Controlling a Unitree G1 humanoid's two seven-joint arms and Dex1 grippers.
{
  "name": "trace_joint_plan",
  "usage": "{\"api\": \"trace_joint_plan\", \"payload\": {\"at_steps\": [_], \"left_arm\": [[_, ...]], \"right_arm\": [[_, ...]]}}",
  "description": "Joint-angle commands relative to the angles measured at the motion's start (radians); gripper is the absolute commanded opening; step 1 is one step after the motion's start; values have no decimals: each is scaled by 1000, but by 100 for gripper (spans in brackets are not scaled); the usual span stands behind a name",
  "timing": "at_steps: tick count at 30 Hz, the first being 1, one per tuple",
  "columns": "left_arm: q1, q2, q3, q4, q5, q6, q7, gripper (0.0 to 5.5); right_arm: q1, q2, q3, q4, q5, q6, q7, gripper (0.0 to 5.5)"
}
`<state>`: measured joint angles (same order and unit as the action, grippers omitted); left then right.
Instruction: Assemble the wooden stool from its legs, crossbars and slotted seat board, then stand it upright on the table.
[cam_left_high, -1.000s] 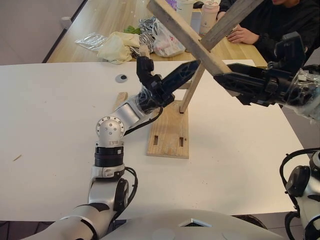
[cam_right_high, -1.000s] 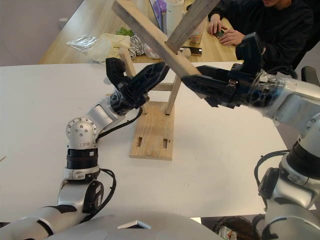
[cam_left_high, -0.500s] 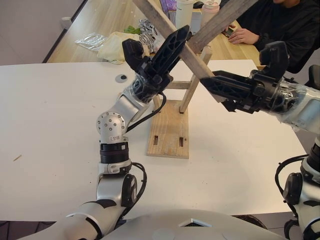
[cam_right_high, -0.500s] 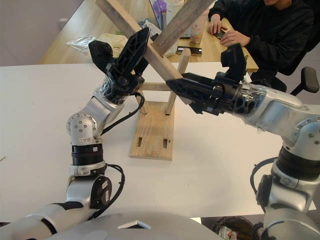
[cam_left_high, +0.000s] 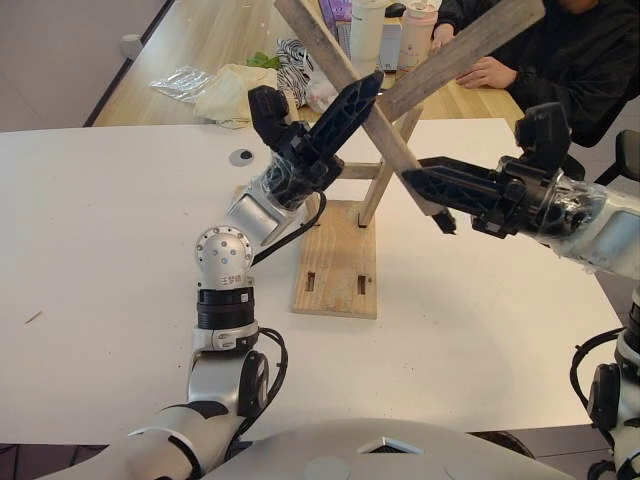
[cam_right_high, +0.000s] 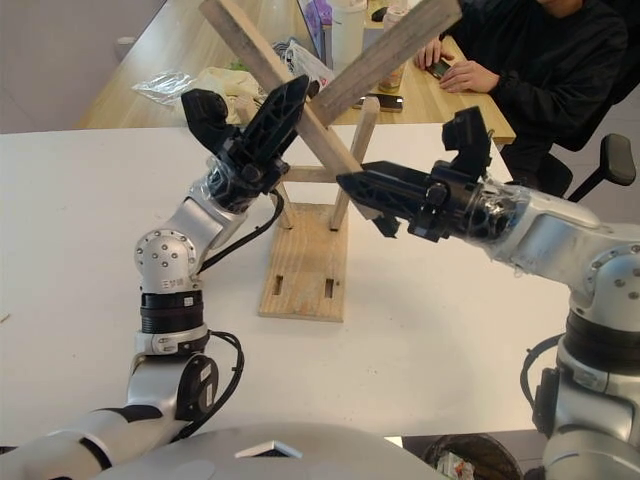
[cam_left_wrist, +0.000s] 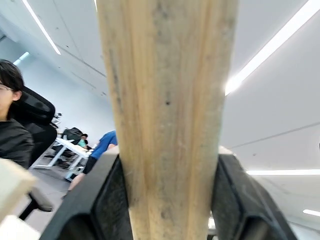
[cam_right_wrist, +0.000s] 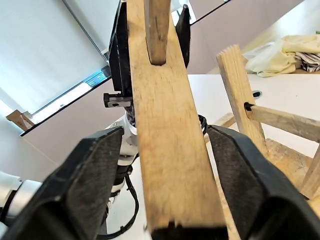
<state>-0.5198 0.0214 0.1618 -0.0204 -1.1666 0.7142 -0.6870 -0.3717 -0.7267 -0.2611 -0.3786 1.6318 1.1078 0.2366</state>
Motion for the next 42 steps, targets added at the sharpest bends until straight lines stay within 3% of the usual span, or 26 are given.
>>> {"api": "trace_joint_plan", "payload": {"at_steps": [1,5,16,27,42], "left_arm": [[37,95,-6,17,84,-26,-103,204],[95,216,-35,16,214,-89,-245,204],[181,388,-123,102,498,-354,-545,204],[198,417,-144,159,585,-458,-616,204],[221,454,-159,128,579,-442,-652,204]], "right_arm": [[107,-63,-79,46,-117,-42,228,333],[201,-83,-119,144,-266,-105,411,333],[234,-42,-53,289,-510,-177,536,333],[238,-14,-47,261,-554,-167,553,333],[235,20,-53,250,-582,-160,528,333]]}}
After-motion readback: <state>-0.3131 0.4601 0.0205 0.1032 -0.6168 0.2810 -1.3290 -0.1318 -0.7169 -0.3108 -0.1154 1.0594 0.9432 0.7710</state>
